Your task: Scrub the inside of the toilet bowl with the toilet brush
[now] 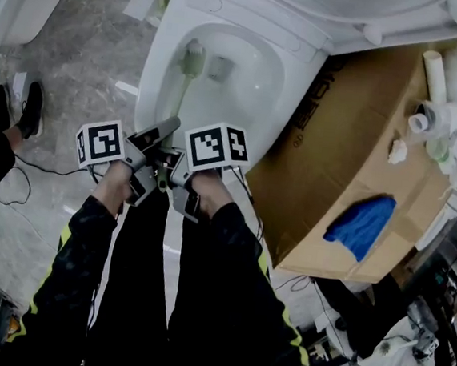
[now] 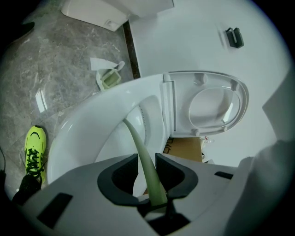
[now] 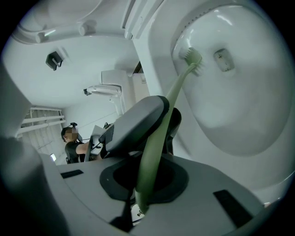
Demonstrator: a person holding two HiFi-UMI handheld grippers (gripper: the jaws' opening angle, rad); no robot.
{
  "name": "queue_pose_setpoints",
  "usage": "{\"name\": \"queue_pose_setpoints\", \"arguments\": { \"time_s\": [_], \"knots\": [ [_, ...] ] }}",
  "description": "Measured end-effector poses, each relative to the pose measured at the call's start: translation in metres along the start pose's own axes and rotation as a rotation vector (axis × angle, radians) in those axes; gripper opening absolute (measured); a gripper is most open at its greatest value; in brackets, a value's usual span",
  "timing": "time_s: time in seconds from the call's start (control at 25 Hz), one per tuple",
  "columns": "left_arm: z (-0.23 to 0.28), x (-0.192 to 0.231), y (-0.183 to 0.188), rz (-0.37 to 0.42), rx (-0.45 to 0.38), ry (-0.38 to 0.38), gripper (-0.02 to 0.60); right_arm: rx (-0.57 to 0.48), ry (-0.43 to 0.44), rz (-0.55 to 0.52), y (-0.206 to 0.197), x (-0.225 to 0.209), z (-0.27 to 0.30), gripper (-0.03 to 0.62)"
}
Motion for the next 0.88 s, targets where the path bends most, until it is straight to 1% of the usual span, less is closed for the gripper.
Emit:
{"name": "queue_pose_setpoints", "arguments": {
  "time_s": [0.4, 0.56, 0.64, 0.88],
  "knots": [
    [0.024, -0.001, 0.005, -0.013, -0.036, -0.101, 0.118, 0.009, -0.064, -0.057, 0.020, -0.003, -0.011, 0.037],
    [0.033, -0.001, 0.000, -0.037, -0.065, -0.144, 0.118, 0.021, -0.104, -0.082, 0.024, -0.006, -0.019, 0.037],
    [0.037, -0.001, -0.002, -0.053, -0.067, -0.152, 0.118, 0.022, -0.118, -0.087, 0.026, -0.007, -0.023, 0.037],
    [0.055, -0.003, -0.008, -0.064, -0.062, -0.188, 0.117, 0.017, -0.159, -0.096, 0.031, -0.013, -0.038, 0.036]
  ]
}}
Point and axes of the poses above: the fingertips, and each gripper's own axes: z forward along the fingers, x to its left, y out of its top, the point moved 10 cm from there along -z, backward along the fingers, and after that the axes turned 3 degrees about -x, right-handed, at the moved point
